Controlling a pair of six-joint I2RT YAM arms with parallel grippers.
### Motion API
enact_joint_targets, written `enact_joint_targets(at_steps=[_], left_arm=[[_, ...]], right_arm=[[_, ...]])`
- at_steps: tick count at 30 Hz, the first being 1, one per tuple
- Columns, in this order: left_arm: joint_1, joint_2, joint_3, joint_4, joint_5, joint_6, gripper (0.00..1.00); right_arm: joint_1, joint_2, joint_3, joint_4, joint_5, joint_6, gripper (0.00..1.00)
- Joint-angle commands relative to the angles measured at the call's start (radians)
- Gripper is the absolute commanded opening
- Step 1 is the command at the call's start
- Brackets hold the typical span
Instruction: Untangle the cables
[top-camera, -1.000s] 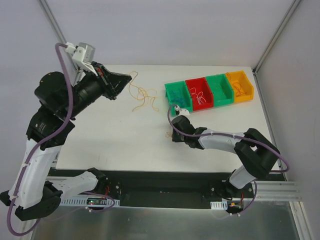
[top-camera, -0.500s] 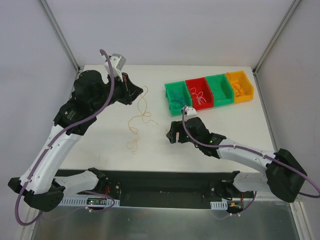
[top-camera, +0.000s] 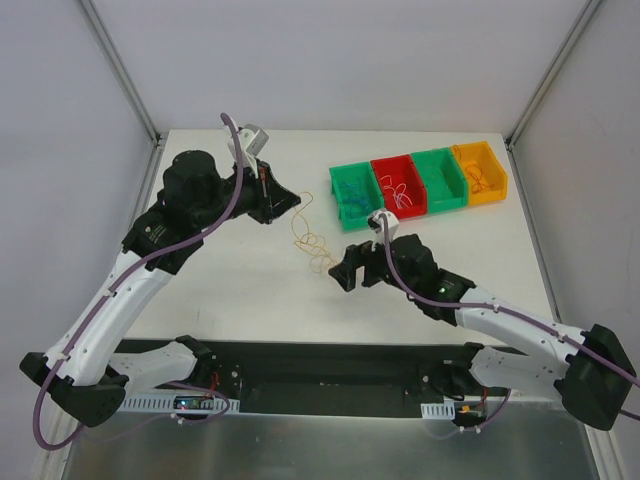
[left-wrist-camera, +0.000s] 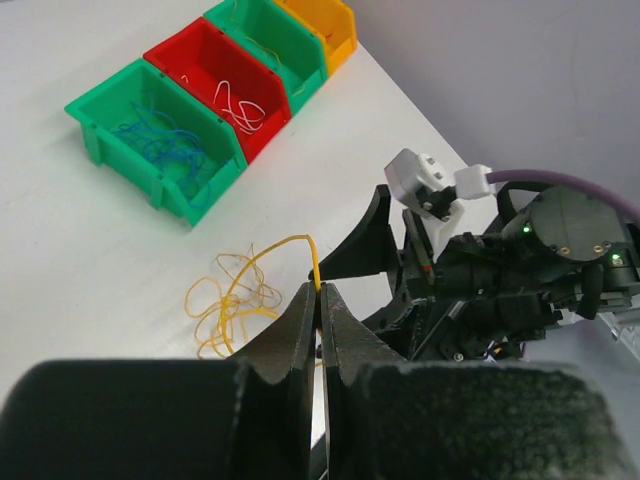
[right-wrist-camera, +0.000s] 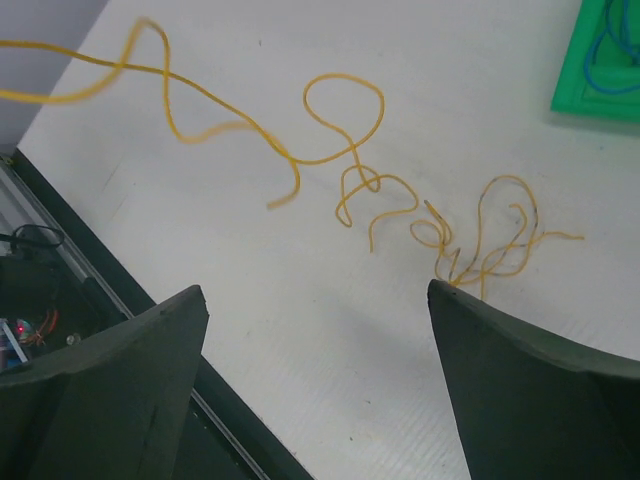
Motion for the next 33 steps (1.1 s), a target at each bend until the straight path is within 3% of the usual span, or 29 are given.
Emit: enact_joint_targets(at_steps=[1,7,16,26,33], left_arm=[[-0.006,-0.023,-0.015,0.059,0.003,-0.003,0.00],[0.014,-0.026,-0.018,0.062,0.011,-0.014,0.00],[0.046,-0.045,-0.033,0.077,0.023,-0.026,0.00],[0.066,-0.063,-0.049,0.094,0.040,-0.031,0.00],[0.085,-0.069,-0.052,0.105,0.063,-0.040,0.00]], right_arm=[[0.001,-0.056,0.086,-0.019,0.001,-0.049,0.94],[0.003,0.056,0.019,0.302,-0.080,0.046,0.94],[0.085,0.400,0.151,0.513,-0.105,0.134,0.80],[0.147,0.547,0.181,0.515,0.165,0.074,0.84],[0.148,0.575,0.160,0.510,0.185,0.057,0.84]])
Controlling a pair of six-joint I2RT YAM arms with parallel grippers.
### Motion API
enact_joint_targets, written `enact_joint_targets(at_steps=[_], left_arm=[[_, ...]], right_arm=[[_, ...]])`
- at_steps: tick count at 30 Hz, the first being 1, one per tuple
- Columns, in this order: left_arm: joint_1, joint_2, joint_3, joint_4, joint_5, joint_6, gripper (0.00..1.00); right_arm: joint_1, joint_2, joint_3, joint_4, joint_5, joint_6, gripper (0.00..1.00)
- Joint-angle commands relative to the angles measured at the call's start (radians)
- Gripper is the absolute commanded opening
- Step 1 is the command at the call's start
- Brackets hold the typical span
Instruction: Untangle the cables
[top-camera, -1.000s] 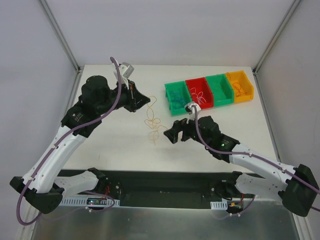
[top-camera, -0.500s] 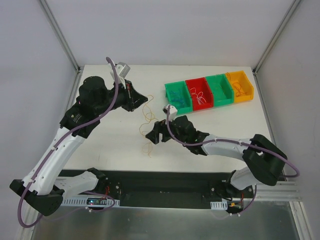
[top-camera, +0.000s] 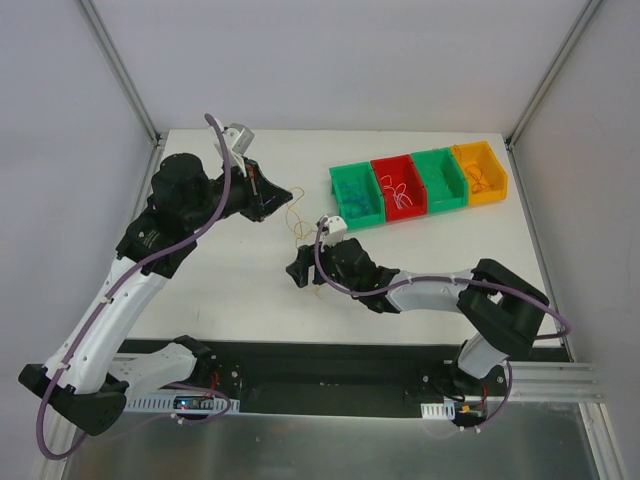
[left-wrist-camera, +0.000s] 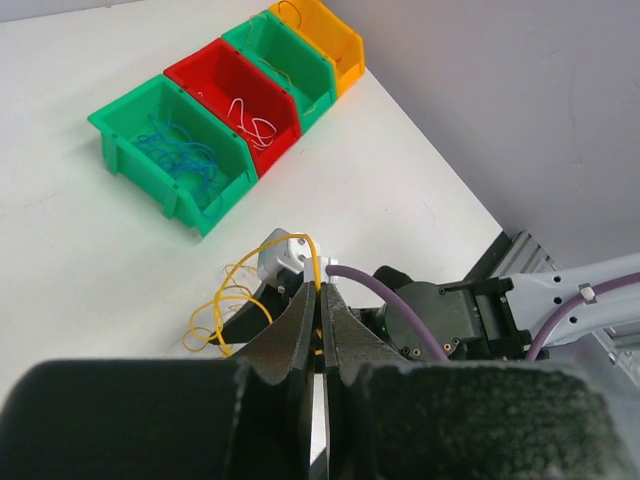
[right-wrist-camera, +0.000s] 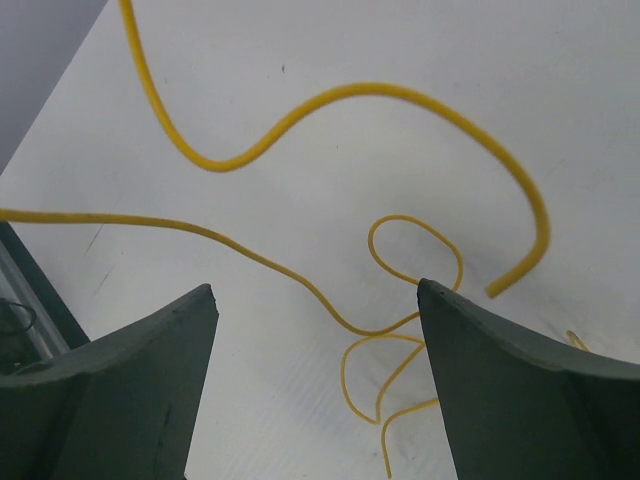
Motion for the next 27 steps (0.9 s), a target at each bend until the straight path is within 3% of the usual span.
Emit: enact_joint_targets(at_steps=[1,11,16,22,27], left_arm=[[0.020,-0.030,-0.003,0.054,0.039,-0.016,0.00],[0.048,-0.061,-0.006,0.057,0.030,-0.012,0.00],[0.063,-0.082,-0.004,0.055,0.011,0.004,0.00],[0.091,-0.117,0.003,0.031,-0.100,0.056,0.00],[0.097,-0.128,0.000,0.029,-0.130,0.067,0.00]], right_arm=[[0.001,0.023,0.017,0.055,0.047,-0.025,0.84],[0.003,0.024,-0.008,0.000,0.107,-0.019,0.86],[0.004,0.075,-0.008,-0.008,0.130,0.042,0.79],[0.009,0.106,0.028,-0.046,0.126,0.044,0.62],[0.010,0.066,0.012,-0.045,0.125,0.027,0.27]])
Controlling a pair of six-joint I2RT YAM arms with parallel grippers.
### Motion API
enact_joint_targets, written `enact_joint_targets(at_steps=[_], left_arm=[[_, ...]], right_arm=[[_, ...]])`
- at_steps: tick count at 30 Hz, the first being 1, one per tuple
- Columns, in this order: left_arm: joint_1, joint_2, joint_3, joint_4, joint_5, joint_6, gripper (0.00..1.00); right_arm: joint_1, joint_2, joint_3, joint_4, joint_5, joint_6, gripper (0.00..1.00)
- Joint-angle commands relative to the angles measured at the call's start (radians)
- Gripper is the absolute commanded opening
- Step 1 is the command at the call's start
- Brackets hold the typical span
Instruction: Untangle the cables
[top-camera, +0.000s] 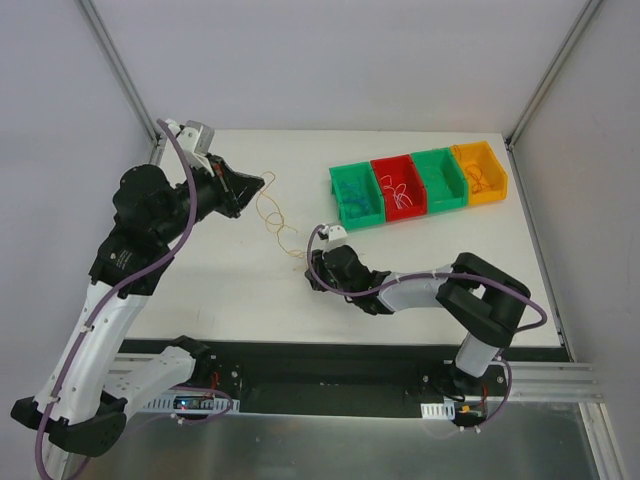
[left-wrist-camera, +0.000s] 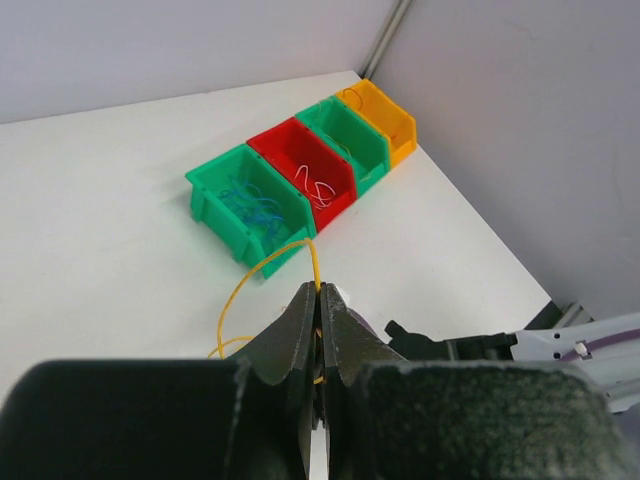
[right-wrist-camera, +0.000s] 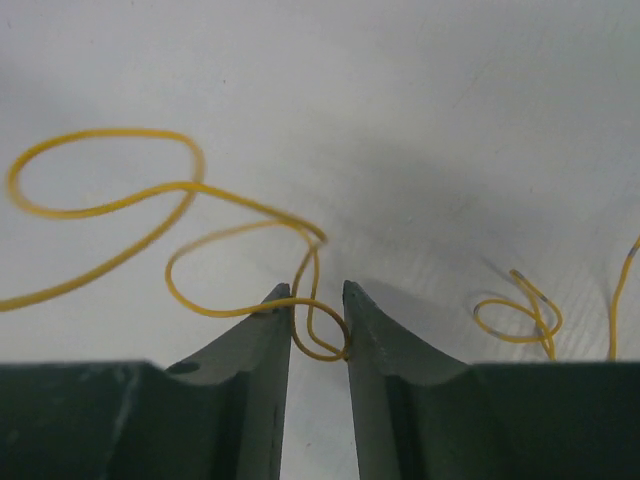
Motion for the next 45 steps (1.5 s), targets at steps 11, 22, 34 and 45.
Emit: enact_joint_targets(at_steps=[11,22,34,45], left_arm=[[0.033,-0.059,-0.032,-0.013,-0.361,0.084,0.00],[0.033,0.111,-0.052,0.047,0.081,-0.085,0.00],[-0.152,0.370,-0.082,0.262,0.549,-0.207,0.00],[-0.399,0.701,0.052,0.263,0.482,-0.306,0.00]], right_arm=[[0.007,-0.165,-0.053,0.026,-0.036,-0.020,0.00],[0.005,-0.499,-0.114,-0.134,-0.136,-0.088,0.00],[0.008,-0.939,-0.205,-0.478,0.089,-0.048,0.01],[0.010,-1.311,-0.081,-1.241,0.226,0.145,0.01]])
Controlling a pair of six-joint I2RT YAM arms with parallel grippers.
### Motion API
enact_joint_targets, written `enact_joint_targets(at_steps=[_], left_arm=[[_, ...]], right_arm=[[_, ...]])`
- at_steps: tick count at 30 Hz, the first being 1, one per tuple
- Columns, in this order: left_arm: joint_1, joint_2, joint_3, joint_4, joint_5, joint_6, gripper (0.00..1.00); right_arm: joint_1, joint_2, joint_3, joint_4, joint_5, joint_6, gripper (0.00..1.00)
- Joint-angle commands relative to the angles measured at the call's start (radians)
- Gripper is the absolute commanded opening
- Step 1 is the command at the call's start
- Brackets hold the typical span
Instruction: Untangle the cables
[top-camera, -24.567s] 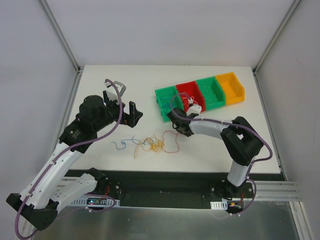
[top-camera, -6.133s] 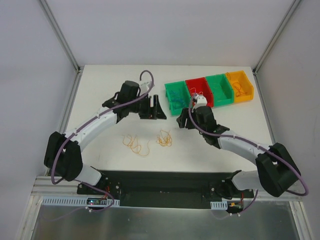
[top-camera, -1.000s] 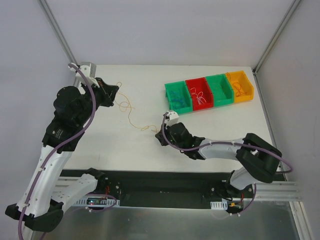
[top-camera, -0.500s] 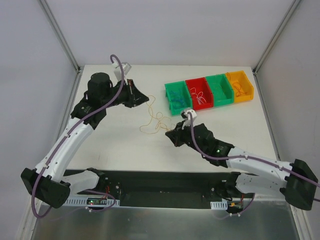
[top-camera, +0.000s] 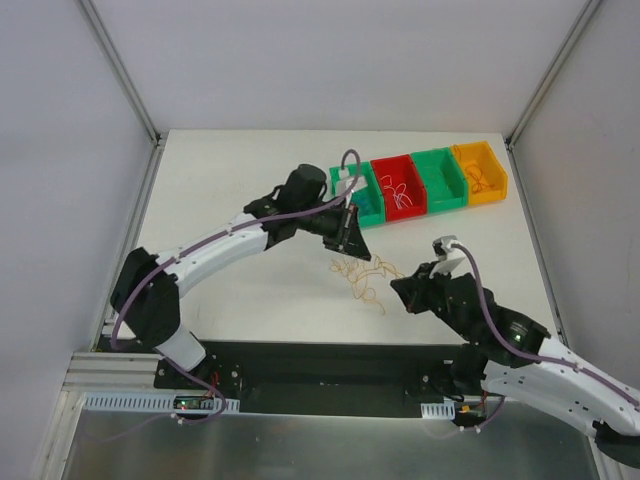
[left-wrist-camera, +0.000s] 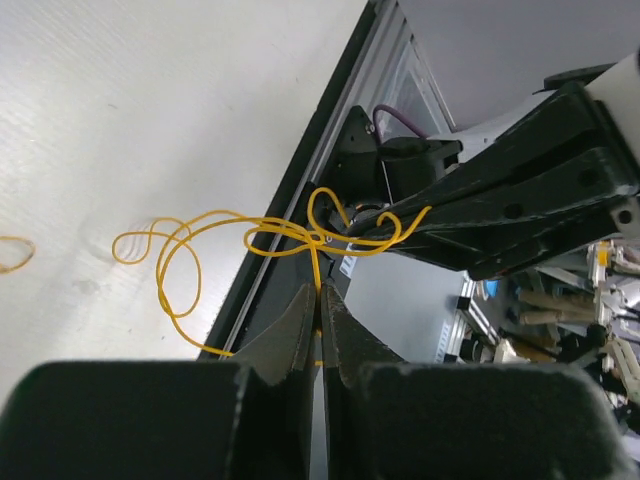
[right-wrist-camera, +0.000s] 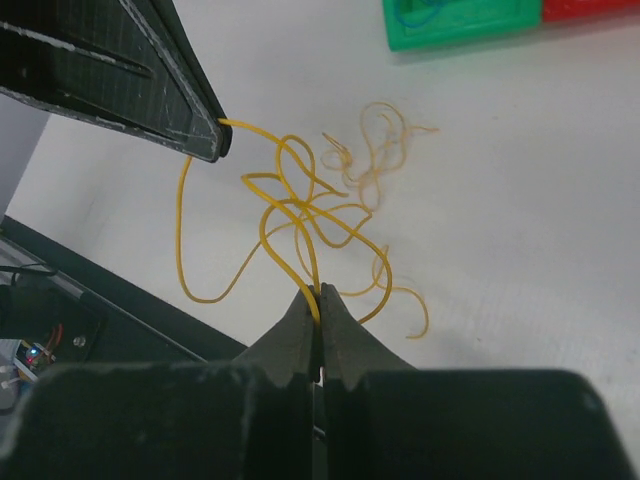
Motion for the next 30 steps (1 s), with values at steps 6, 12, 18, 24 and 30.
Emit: enact_joint_targets(at_steps=[6,12,18,24,30], left_arm=[[-0.207,0.239,0.280,0.044,-0.084,-0.096,0.00],[-0.186,0.397,0.415,-0.087,-0.116,-0.090,0.19],[-0.081,0.358,0.398,-0.195,-0.099,-0.042,0.72],[0.051,0.203,0.358,-0.317,-0.119,0.051,0.99],[0.127,0.054,0.396,-0.425,-0.177,0.192,0.99]], right_arm=[[0.005,-0.185,0.146,-0.524,0.167,0.165,0.01],[0.005,-0.176,0.124,-0.521,0.207,0.162,0.02],[0.004,-0.022,0.120,-0.515,0.237,0.196,0.03],[-0.053,0.132,0.135,-0.501,0.221,0.199,0.03],[-0.284,0.261,0.137,-0.467,-0.027,0.133,0.03]])
